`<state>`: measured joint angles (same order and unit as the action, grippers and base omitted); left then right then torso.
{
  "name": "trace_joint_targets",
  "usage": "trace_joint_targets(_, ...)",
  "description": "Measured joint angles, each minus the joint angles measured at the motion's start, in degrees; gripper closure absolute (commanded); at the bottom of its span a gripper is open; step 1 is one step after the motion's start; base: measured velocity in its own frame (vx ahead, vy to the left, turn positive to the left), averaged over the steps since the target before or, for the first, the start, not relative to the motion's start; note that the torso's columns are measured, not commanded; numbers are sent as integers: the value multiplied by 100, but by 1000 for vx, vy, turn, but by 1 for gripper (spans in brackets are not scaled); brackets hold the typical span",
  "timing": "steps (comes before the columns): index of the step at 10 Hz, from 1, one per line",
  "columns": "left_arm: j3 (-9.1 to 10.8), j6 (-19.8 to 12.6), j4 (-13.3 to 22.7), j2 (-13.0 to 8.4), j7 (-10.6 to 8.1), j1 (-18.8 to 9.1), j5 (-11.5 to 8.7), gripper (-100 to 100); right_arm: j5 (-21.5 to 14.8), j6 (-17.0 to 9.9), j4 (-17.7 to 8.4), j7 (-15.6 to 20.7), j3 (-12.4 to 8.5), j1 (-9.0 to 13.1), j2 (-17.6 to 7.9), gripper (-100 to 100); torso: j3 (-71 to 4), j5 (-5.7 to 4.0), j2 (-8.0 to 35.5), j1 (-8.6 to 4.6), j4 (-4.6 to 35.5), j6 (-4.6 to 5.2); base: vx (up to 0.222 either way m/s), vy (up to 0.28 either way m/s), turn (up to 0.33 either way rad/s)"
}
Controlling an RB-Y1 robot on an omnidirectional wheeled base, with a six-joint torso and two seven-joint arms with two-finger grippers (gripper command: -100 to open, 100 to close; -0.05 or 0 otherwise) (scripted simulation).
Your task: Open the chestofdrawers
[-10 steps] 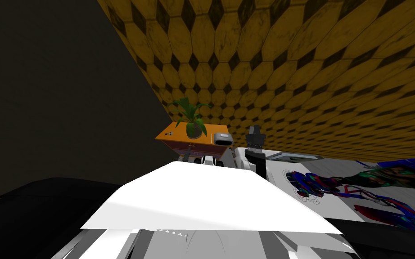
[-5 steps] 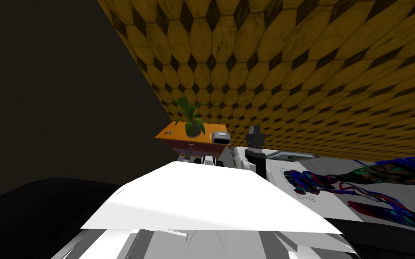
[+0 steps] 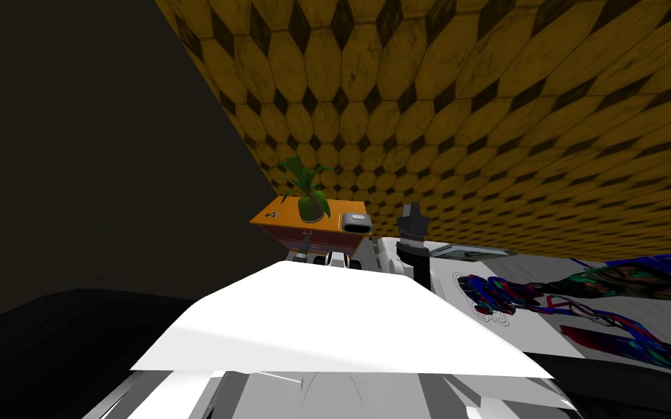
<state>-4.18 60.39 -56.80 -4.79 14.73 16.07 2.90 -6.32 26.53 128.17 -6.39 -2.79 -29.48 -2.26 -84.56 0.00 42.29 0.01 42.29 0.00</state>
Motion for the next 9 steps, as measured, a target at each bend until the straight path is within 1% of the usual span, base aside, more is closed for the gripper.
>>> trace_joint_targets(1, 2, -22, -8, -4, -8, -4, -1, 100, 0, 0, 0, 0, 0, 0, 0, 0, 1, 1, 1, 3, 0, 0, 1, 12, -2)
trace_joint_targets(5, -47, 346, 246, 80, 73, 150, 20, 100, 0, 0, 0, 0, 0, 0, 0, 0, 4, -7, 8, -14, 5, 1, -2, 19, -1)
trace_joint_targets(6, -52, 364, 256, 83, 76, 161, 21, 100, 0, 0, 0, 0, 0, 0, 0, 0, 0, -7, 2, -11, 5, 1, -98, -13, 10)
trace_joint_targets(9, -69, 73, -76, -1, -7, 227, 27, 100, 0, -1, -1, 0, 0, 3, 0, 0, 27, -15, 52, -12, 28, -6, -187, -24, 20)
